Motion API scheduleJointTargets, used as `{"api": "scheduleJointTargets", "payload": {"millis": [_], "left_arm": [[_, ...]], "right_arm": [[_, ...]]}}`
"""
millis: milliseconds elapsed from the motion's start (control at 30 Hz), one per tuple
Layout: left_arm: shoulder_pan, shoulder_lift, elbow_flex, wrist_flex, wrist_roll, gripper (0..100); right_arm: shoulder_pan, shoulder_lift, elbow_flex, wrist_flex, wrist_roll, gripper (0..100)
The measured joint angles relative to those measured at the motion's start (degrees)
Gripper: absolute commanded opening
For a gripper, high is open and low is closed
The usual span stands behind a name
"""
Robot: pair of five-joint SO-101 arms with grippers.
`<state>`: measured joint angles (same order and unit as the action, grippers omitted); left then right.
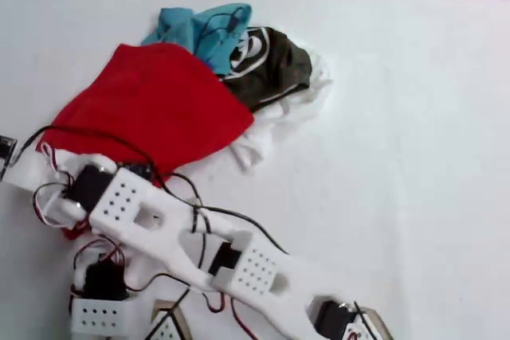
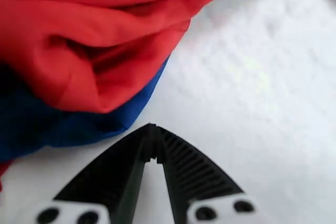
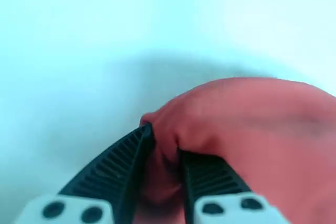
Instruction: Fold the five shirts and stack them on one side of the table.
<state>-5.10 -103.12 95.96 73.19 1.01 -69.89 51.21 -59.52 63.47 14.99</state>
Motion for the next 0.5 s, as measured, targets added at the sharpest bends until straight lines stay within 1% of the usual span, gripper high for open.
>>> {"api": "scheduleJointTargets", "payload": {"millis": [167, 367, 433, 500], "left_arm": [[0.0, 0.0, 0.0, 0.0, -0.18, 3], [0.0, 0.0, 0.0, 0.0, -0.18, 3], [0.0, 0.0, 0.0, 0.0, -0.18, 3], [0.0, 0.0, 0.0, 0.0, -0.18, 3]], "right_arm": [[1.14, 0.88, -3.87, -0.62, 0.0, 2.2], [6.24, 0.88, -18.2, 1.67, 0.0, 2.9], [6.51, 0.88, -21.01, 3.25, 0.0, 6.1], [6.24, 0.88, -21.98, 5.19, 0.0, 14.2]]}}
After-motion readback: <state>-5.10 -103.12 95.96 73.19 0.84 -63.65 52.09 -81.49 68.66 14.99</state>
